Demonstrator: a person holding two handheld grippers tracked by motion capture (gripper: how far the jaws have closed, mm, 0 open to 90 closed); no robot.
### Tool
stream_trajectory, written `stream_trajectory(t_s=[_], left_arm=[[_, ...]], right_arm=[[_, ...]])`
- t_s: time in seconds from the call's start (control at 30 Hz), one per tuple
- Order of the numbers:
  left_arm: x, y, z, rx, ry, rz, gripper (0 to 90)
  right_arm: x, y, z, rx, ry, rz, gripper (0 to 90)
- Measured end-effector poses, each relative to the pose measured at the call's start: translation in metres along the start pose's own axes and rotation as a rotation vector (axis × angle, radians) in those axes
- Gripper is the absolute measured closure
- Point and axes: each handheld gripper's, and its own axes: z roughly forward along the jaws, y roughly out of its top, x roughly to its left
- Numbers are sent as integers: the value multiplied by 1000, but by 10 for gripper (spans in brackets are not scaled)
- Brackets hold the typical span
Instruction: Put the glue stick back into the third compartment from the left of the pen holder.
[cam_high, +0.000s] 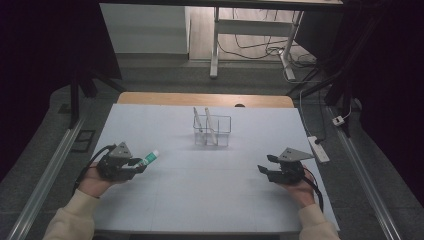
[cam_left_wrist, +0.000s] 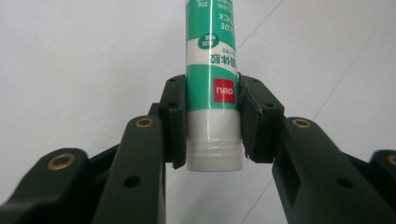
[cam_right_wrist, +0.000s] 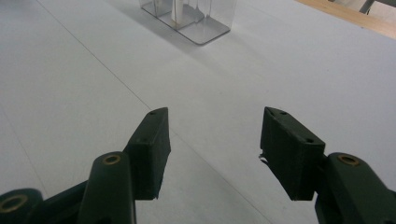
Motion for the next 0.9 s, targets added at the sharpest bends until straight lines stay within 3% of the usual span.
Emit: stream_trajectory(t_s=[0.27,0.9], left_arm=[[-1,15,4,-46,16,15,646],[-24,65,26,-77,-60,122,646]], right_arm=[[1,2,1,-1,-4,-1,408],[7,6,2,-17,9,3,399]])
